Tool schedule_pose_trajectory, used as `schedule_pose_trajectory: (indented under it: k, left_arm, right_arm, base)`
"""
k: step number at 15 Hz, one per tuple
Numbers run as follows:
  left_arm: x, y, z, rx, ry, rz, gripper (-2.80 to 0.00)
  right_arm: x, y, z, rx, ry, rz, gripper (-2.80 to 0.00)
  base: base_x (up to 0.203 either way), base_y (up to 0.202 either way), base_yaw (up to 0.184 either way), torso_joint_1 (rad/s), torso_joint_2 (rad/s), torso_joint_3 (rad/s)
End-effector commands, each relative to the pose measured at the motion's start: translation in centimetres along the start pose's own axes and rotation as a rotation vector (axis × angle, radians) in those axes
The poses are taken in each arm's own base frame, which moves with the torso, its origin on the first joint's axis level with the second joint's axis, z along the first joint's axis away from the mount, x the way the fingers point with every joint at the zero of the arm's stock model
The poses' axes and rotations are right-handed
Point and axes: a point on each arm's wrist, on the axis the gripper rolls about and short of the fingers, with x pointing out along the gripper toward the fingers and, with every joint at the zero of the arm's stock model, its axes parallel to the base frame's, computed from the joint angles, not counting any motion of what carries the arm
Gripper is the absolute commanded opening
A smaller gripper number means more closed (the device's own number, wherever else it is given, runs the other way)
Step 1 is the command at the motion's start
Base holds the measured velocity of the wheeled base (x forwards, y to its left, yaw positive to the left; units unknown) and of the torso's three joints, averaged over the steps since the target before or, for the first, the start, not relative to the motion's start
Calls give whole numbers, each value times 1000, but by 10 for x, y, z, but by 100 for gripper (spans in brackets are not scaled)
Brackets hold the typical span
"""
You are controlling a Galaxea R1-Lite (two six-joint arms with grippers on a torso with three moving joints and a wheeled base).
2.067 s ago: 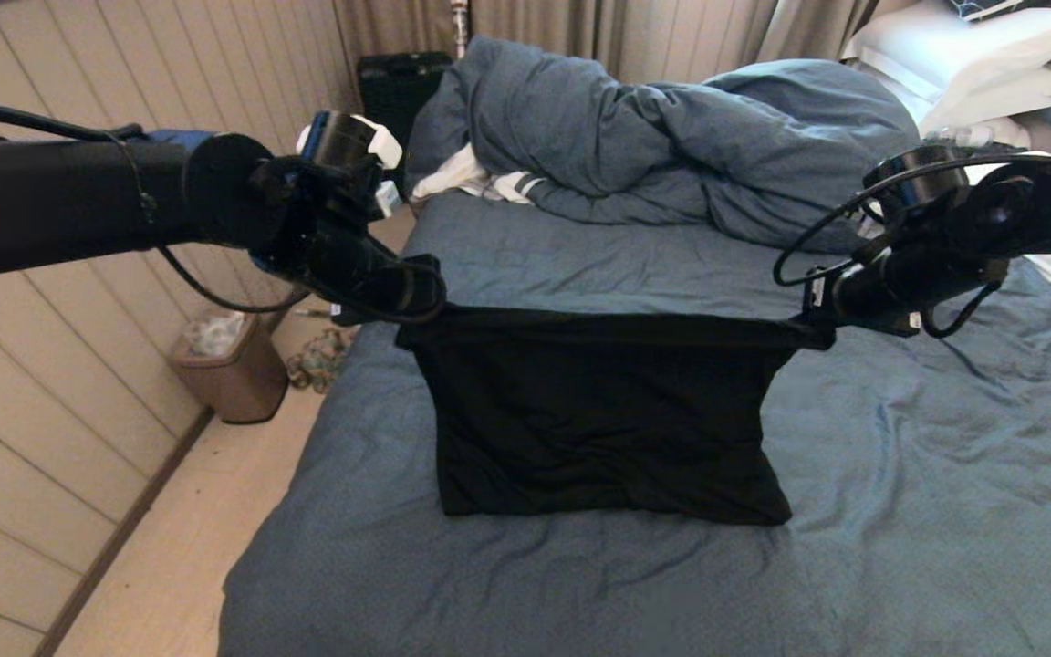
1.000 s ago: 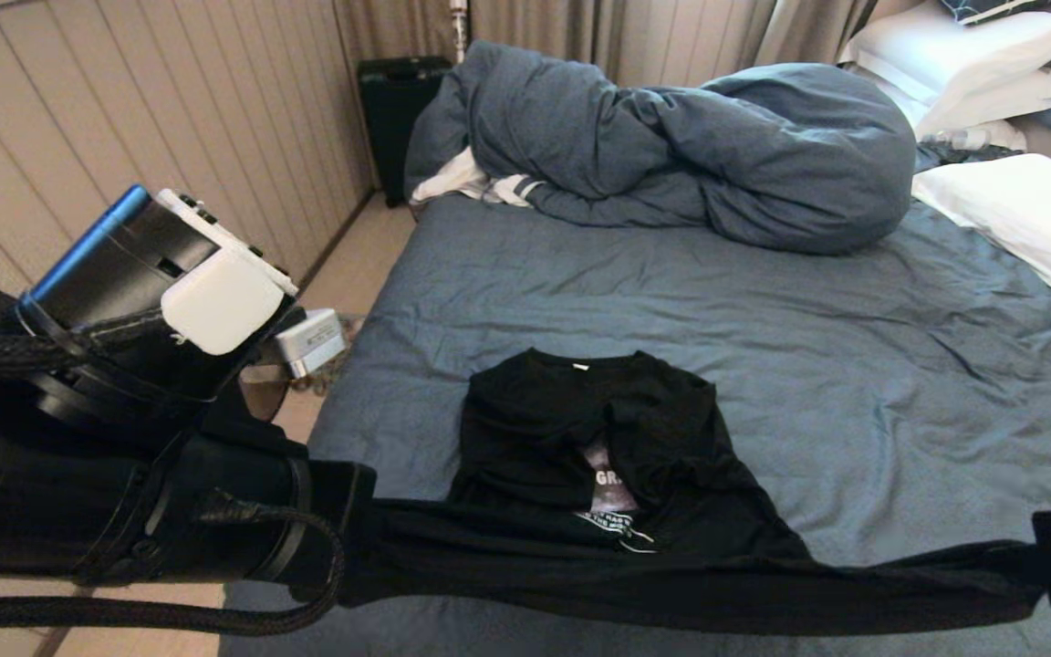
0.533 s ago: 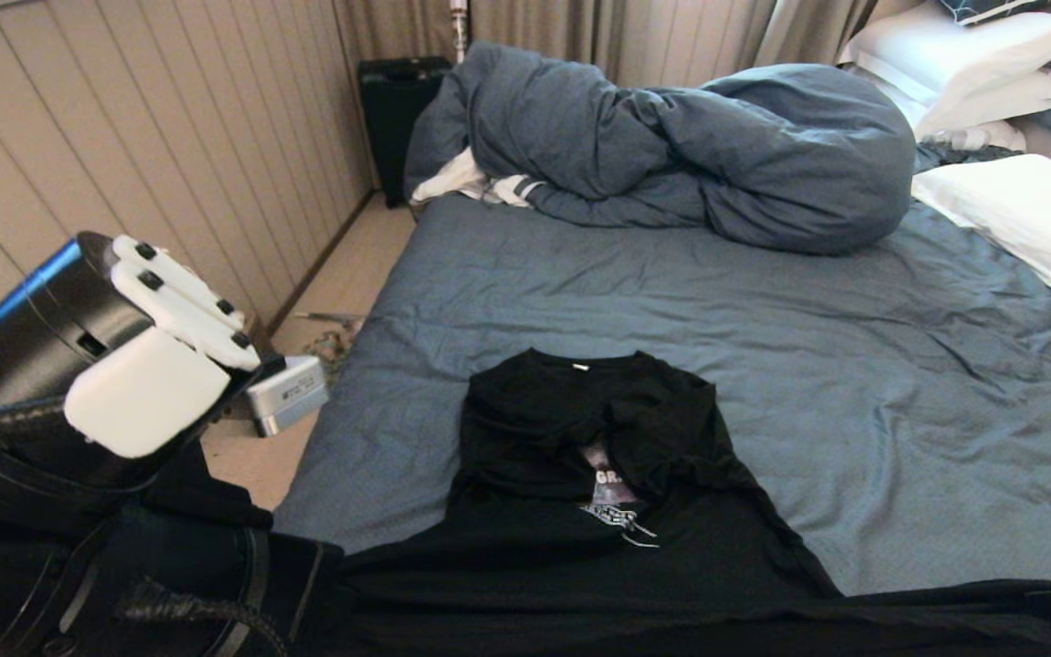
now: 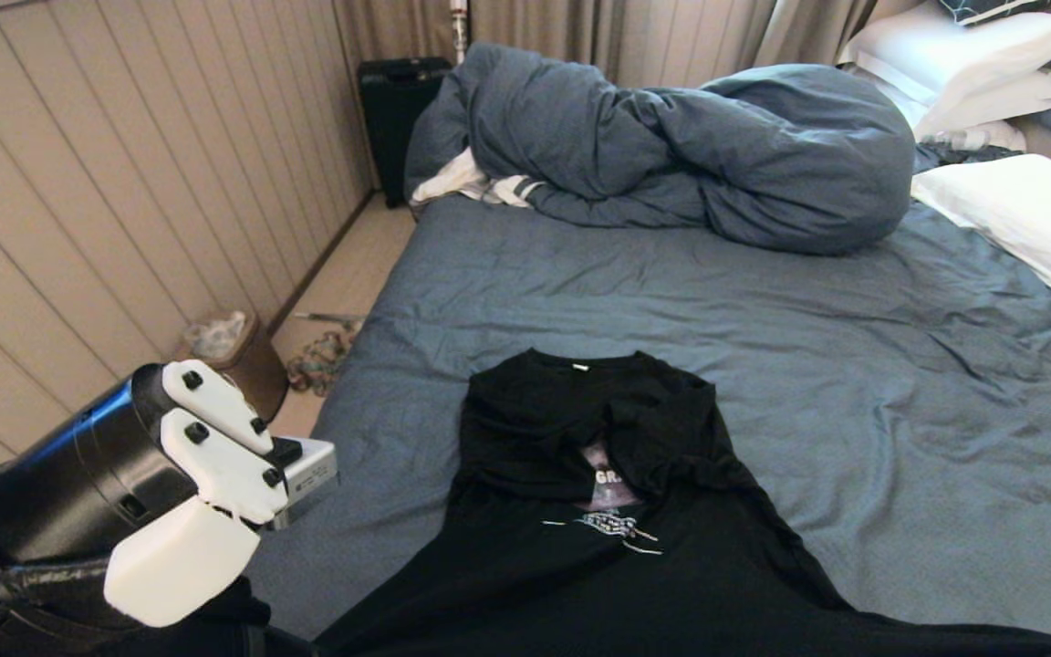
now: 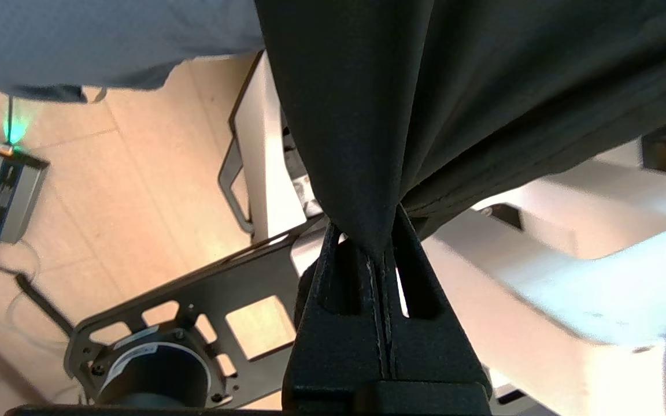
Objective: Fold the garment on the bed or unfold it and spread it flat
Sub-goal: Fold the black T-shirt
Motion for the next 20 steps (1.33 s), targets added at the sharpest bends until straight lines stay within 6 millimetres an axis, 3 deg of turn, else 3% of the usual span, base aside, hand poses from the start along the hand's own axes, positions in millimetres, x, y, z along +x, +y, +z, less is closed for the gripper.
schedule_pose_trajectory:
  k: [1,4,7,9,12,14,16,20]
  left_arm:
    - [5,1,-2,2,19,14,-280]
    - [10,-4,10,-19,-36,-4,-280]
    - [38,6,42,-91,-75,45,-280]
    - [58,24,77,-163,-102,86,-280]
    - [52,47,133,-209,-225,53,-280]
    - [47,55,161,-218,-296,46,-280]
    - [56,63,180,-217,-320,57,-280]
    - [108,77,216,-223,-293,91,-280]
  right_arm:
    - [1,0,-1,3,5,-2,-280]
    - [9,3,12,4,-5,-2,-280]
    - [44,12,49,0,22,-24,-280]
    - [74,11,80,25,26,-55,-280]
    - [105,6,141,59,-49,-79,-280]
    - [123,4,172,76,-80,-85,-280]
    - [139,4,194,84,-96,-86,-280]
    - [166,4,231,90,-138,-87,-280]
  base:
    - [0,0,0,0,0,0]
    - [0,0,0,0,0,0]
    - [0,0,0,0,0,0]
    - [0,0,0,0,0,0]
    - [0,0,0,0,0,0]
    - [0,0,0,0,0,0]
    - [0,0,0,0,0,0]
    - [0,0,0,0,0,0]
